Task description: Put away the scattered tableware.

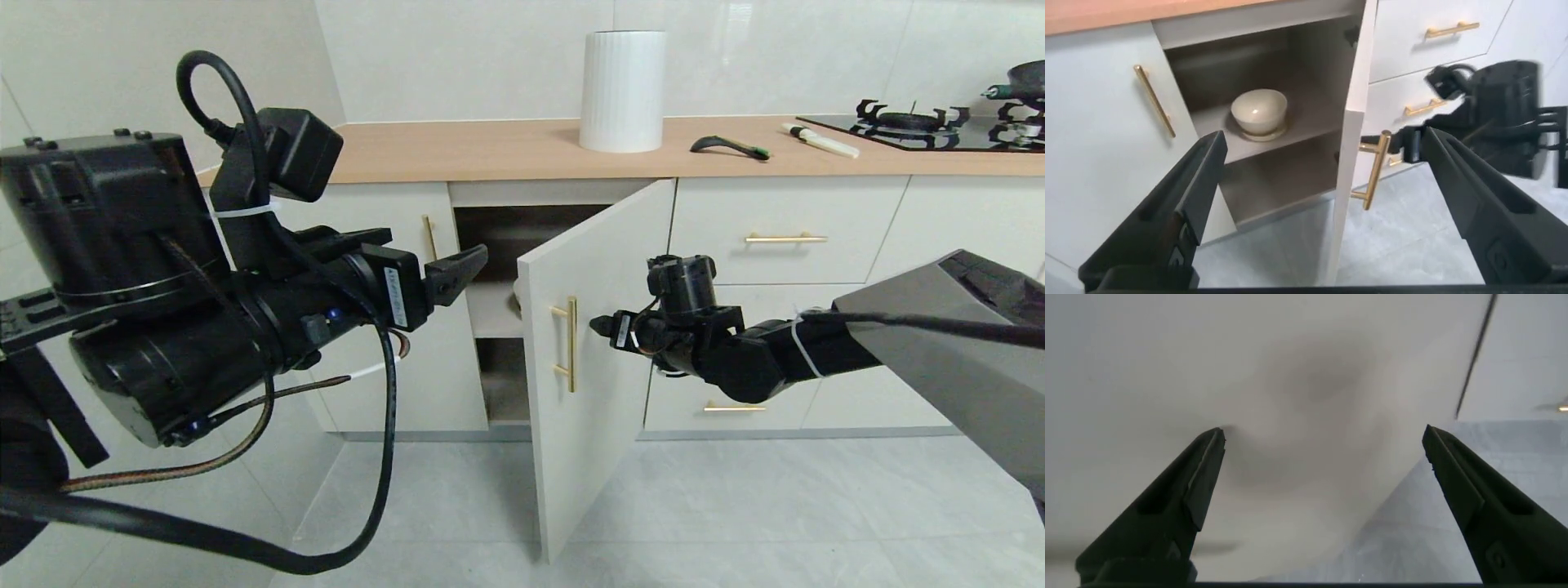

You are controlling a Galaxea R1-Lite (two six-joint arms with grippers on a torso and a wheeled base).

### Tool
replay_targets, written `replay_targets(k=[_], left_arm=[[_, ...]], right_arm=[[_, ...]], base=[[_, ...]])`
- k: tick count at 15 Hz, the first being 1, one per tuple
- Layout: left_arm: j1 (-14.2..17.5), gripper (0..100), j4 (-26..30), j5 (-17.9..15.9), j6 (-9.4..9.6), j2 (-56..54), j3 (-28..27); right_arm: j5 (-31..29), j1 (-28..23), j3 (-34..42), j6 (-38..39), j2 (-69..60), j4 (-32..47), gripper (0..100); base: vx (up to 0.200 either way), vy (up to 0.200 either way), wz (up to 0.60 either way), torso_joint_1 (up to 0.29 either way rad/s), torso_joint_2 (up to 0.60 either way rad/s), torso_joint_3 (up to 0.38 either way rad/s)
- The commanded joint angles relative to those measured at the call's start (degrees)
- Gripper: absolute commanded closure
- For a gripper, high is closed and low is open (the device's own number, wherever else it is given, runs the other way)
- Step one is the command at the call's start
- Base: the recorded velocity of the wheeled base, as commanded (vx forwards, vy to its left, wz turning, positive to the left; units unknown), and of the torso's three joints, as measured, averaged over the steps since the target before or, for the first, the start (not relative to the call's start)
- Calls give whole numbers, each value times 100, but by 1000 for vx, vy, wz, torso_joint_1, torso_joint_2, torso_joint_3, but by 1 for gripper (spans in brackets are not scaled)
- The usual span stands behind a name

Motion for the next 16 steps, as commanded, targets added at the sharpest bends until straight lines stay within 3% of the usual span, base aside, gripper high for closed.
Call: replay_targets(k=[1,8,9,10,11,14,16], left_arm=[[23,0,13,-1,-2,-76,16],[59,0,21,-1,69,-190,25],[59,0,21,-1,69,-190,25],[50,0,-14,-1,455,-418,201],[50,0,-14,-1,455,-418,201],[50,0,-14,-1,455,-462,218],[50,0,-14,-1,455,-462,218]], right_arm=[[-2,4,-130,-19,130,5,0],[-11,57,-332,-28,227,-3,0],[-11,57,-332,-28,227,-3,0],[-19,101,-341,-19,332,-21,0],[-19,101,-341,-19,332,-21,0],[-441,92,-1413,25,912,-38,0],[-556,92,-1598,25,1000,-38,0]], base=[[200,0,0,2,2,2],[200,0,0,2,2,3],[0,0,0,0,0,0],[0,0,0,0,0,0],[0,0,0,0,0,0],[0,0,0,0,0,0],[0,0,0,0,0,0]])
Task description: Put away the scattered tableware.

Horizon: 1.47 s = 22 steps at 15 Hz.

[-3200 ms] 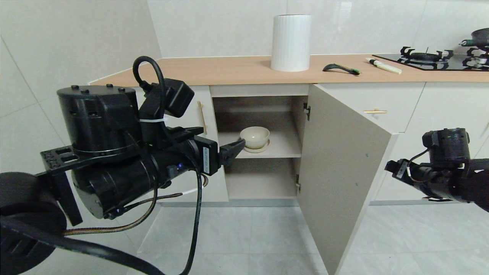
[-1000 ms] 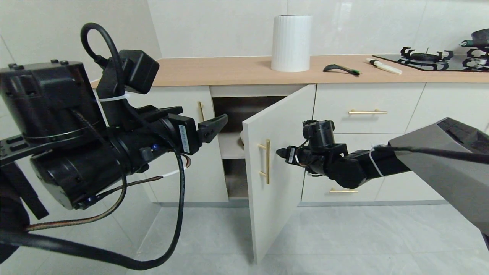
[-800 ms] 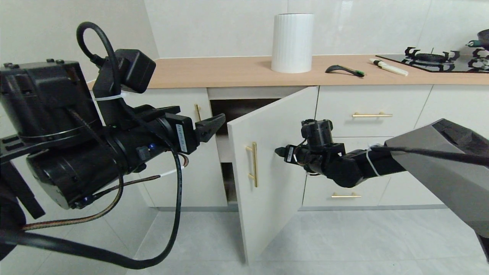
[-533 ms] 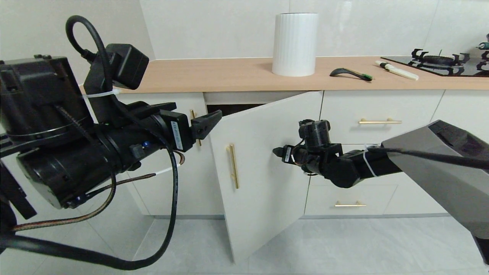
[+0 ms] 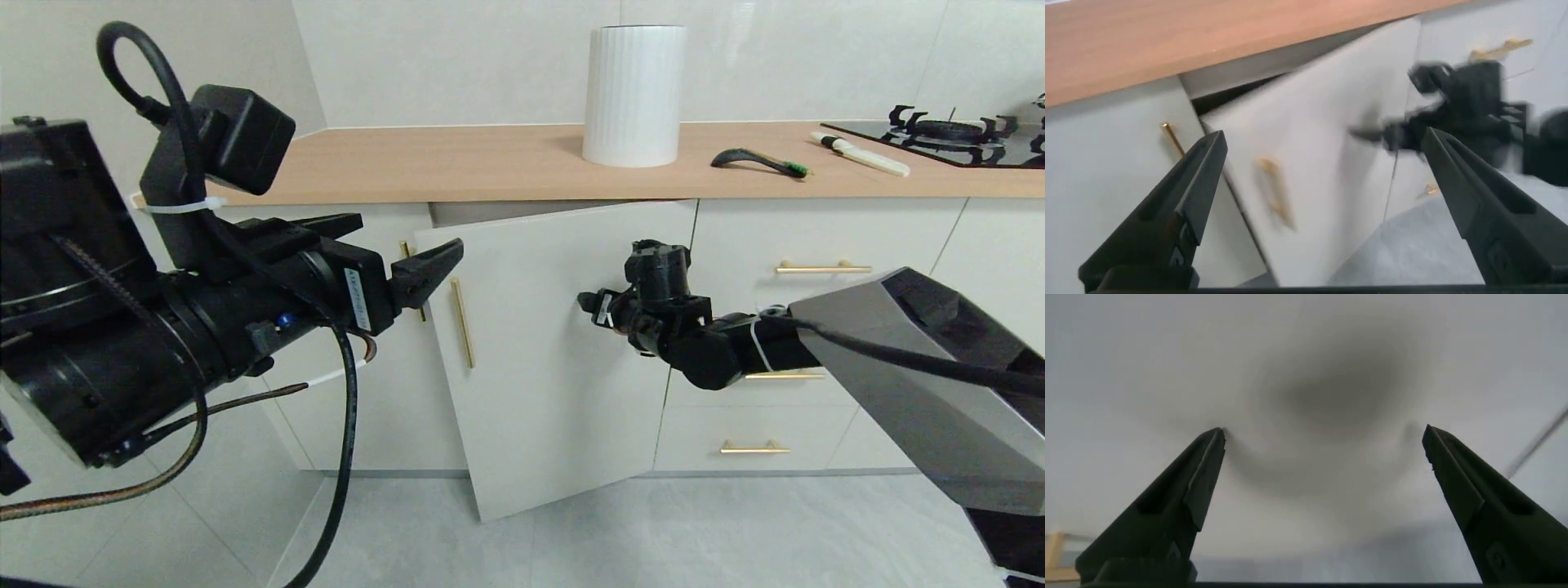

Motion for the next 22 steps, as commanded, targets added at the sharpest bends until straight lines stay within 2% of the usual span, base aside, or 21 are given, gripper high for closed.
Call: replay_targets(k=[1,3,7,12,13,14,15,17,19,20,22], left_arm=[[1,0,-7,4,-3,-27,4],[1,0,2,4,-12,-27,-5],[1,0,20,4,-12,-27,4],[1,0,2,-13,6,-36,39],[1,0,2,-13,6,-36,48],[1,0,2,-13,6,-36,48],[1,0,2,-13,6,-62,48],[1,0,11,-13,6,-98,48],[1,0,11,-13,6,-133,56],[1,0,2,13,23,-194,223],[27,0,20,22,41,-379,320]], right_arm=[[-89,9,-276,7,295,39,0],[-89,9,-285,16,286,39,0],[-89,1,-452,33,321,39,0],[-185,-131,-610,174,339,56,0],[-361,-105,-364,174,163,74,0],[-361,-8,418,174,-390,74,0],[-185,106,989,174,-883,56,0],[-203,212,1991,130,-1849,56,0],[-229,185,2650,25,-2465,65,0],[-335,-70,3591,-318,-3344,65,0],[-686,-421,4584,-898,-4214,83,0]], base=[[0,0,0,0,0,0],[0,0,0,0,0,0],[200,0,0,-2,4,1],[0,0,0,0,0,0],[0,0,0,0,0,0],[0,0,0,0,0,0],[0,0,0,0,0,0],[0,0,0,0,0,0],[0,0,0,0,0,0],[0,0,0,0,0,0],[0,0,0,0,0,0]])
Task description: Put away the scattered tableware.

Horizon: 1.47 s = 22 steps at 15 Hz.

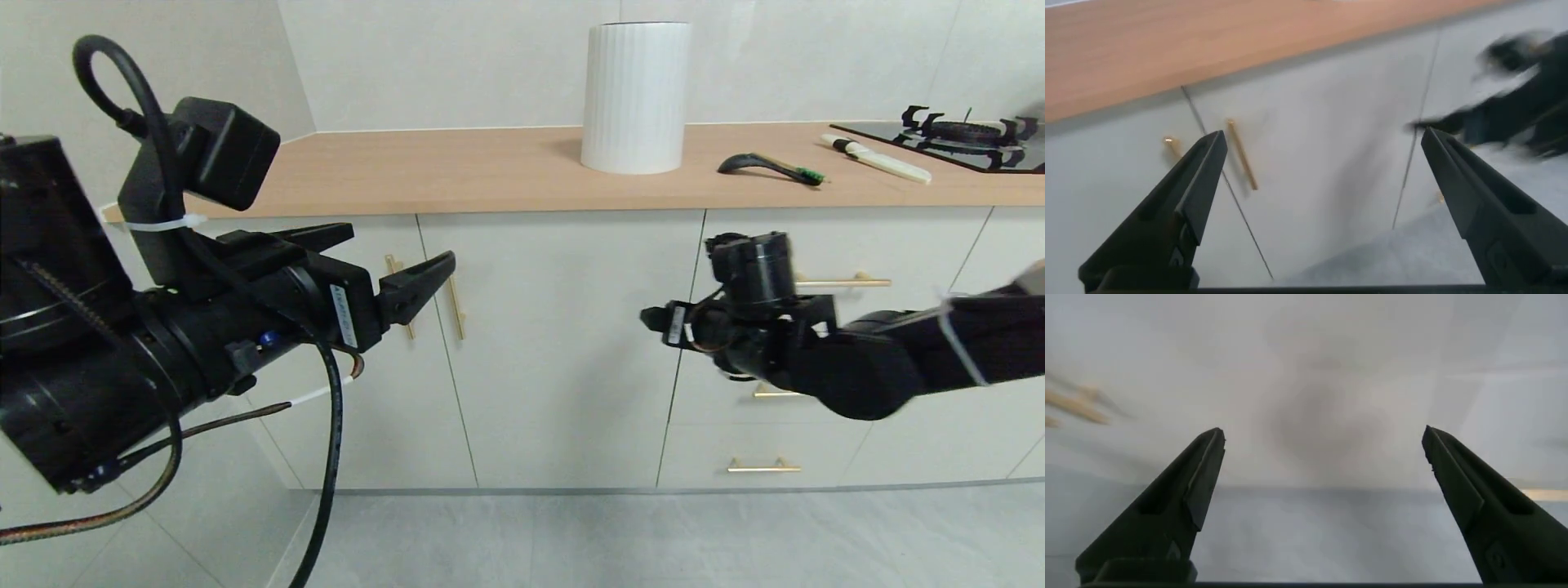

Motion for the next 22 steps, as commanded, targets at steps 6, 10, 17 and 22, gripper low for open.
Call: replay_targets(k=[6,10,17,22], left_arm=[[283,0,136,1577,542,-1885,1248],[1276,0,1182,1911,498,-3863,2461],[2717,0,2193,1375,375,-6543,3665],[2902,0,2509,1164,217,-7414,3999]], right_arm=[[-1763,-978,3291,-1100,-4931,704,0],[-1807,-2147,3695,-1381,-7313,2084,0],[-709,-2744,3923,-1821,-10486,3270,0],[-216,-2964,4284,-1865,-11207,3552,0]], base=[[0,0,0,0,0,0],[0,0,0,0,0,0],[0,0,0,0,0,0],[0,0,0,0,0,0]])
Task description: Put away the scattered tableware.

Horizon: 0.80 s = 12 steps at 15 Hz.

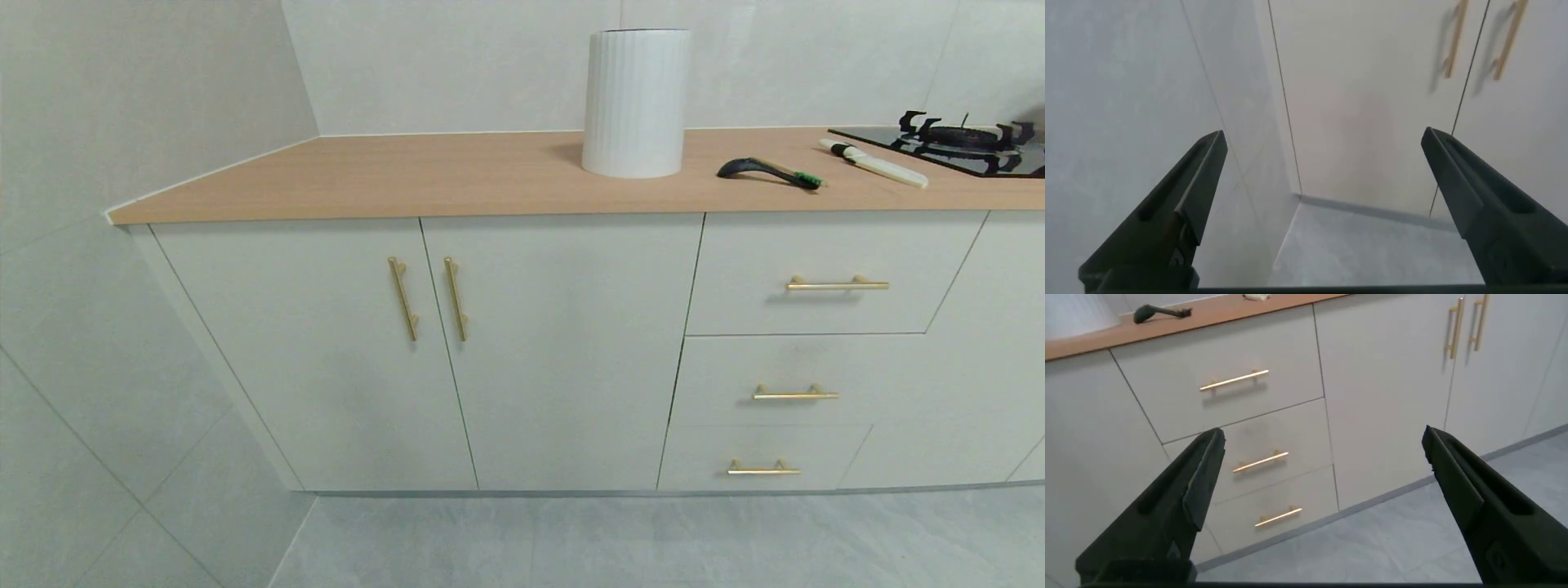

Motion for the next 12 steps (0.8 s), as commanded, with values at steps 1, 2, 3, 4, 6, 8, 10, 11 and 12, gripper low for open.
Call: replay_targets(k=[1,2,3,4,6,8,10,11,12], left_arm=[[163,0,1,-91,-3,-672,333],[295,0,1,-161,-12,-847,500],[356,0,1,-311,-12,-1050,667],[365,0,318,-390,-82,-1050,711],[365,0,599,-460,-363,-1050,711],[365,0,660,-1603,-794,-1050,711],[365,0,722,-1761,-644,-1050,711],[365,0,801,-1945,-521,-1050,711],[365,0,810,-2077,-407,-1041,711]], right_arm=[[-6,-66,143,2,-391,23,0],[-6,-66,170,11,-391,23,0],[-6,-66,275,-7,-391,23,0],[12,-66,486,-68,-391,23,0],[29,-66,794,-332,-391,-3,0],[179,-66,1286,-385,-391,-372,0],[768,-66,1849,-402,-391,-838,0],[1005,-66,2130,-473,-391,-996,0],[1198,-66,2332,-516,-391,-1277,0]], base=[[0,0,0,0,0,0],[0,0,0,0,0,0],[0,0,0,0,0,0],[0,0,0,0,0,0],[0,0,0,0,0,0],[0,0,0,0,0,0],[0,0,0,0,0,0],[0,0,0,0,0,0],[0,0,0,0,0,0]])
